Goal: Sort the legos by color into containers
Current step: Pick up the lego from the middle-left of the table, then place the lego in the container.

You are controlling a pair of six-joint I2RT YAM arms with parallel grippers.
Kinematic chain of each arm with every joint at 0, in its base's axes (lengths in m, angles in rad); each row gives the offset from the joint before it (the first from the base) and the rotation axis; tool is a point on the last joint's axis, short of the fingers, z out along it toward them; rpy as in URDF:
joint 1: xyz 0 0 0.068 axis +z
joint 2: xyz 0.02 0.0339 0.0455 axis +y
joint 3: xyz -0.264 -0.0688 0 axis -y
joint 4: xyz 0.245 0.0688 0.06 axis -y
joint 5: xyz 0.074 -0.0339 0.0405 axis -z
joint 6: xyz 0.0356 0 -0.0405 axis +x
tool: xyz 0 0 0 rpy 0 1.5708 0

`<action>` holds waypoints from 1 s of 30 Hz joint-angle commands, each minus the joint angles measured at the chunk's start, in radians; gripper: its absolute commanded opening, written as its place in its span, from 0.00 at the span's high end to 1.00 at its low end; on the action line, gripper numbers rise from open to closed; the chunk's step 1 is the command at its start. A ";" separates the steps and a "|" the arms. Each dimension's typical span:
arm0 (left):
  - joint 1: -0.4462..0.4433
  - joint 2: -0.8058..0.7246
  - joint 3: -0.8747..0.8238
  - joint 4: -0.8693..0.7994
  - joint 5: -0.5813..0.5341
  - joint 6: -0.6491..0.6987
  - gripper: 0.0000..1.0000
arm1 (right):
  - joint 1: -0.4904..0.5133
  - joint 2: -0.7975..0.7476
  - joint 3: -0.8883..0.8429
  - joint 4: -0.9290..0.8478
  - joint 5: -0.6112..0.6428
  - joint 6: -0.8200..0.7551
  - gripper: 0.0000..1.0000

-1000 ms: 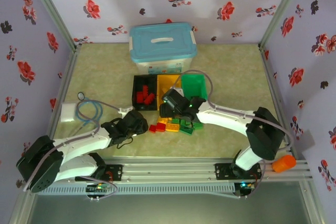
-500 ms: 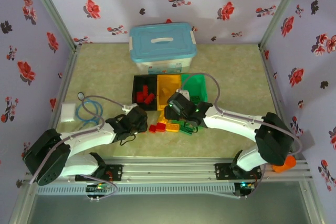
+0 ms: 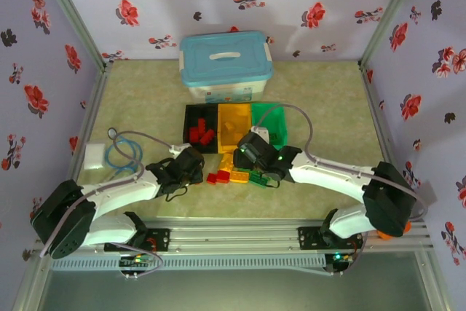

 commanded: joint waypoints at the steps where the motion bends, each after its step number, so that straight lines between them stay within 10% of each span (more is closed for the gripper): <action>1: 0.005 -0.041 0.051 -0.048 -0.034 0.032 0.84 | 0.007 -0.035 -0.022 0.017 0.038 0.024 0.30; 30: 0.245 0.164 0.442 -0.051 0.032 0.354 0.83 | 0.012 -0.240 -0.132 -0.056 0.105 0.063 0.31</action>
